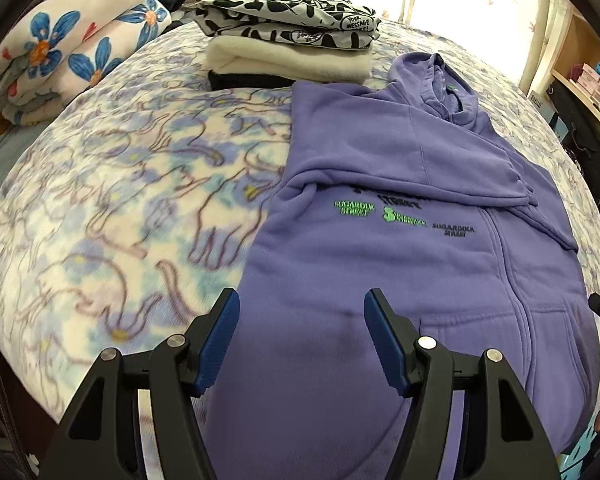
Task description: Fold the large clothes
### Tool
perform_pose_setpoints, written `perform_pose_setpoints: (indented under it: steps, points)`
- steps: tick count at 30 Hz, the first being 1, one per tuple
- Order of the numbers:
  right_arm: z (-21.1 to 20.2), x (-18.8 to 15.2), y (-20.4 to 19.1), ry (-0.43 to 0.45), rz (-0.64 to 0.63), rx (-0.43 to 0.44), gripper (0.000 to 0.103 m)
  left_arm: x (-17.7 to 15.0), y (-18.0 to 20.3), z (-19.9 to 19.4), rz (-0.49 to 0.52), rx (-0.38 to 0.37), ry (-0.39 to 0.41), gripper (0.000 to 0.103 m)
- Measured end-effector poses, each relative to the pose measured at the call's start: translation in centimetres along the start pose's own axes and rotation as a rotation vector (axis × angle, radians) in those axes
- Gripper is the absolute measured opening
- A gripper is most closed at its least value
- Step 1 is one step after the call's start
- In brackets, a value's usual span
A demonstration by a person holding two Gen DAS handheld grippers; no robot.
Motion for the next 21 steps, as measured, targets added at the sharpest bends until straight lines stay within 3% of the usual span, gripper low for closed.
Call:
perform_pose_setpoints:
  steps: [21]
  points:
    - [-6.3, -5.2, -2.5, 0.071, -0.084, 0.023, 0.025, -6.2, -3.4, -3.6, -0.034, -0.011, -0.023, 0.063]
Point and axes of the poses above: each gripper's, at about its wrist camera, not at the fingertips, and z roughly the way its jaws point, y to its right, x to its top, the point moved 4 cm from there along z, roughly the way its jaws point, and after that the axes turned 13 degrees about x, right-handed, at the moved point
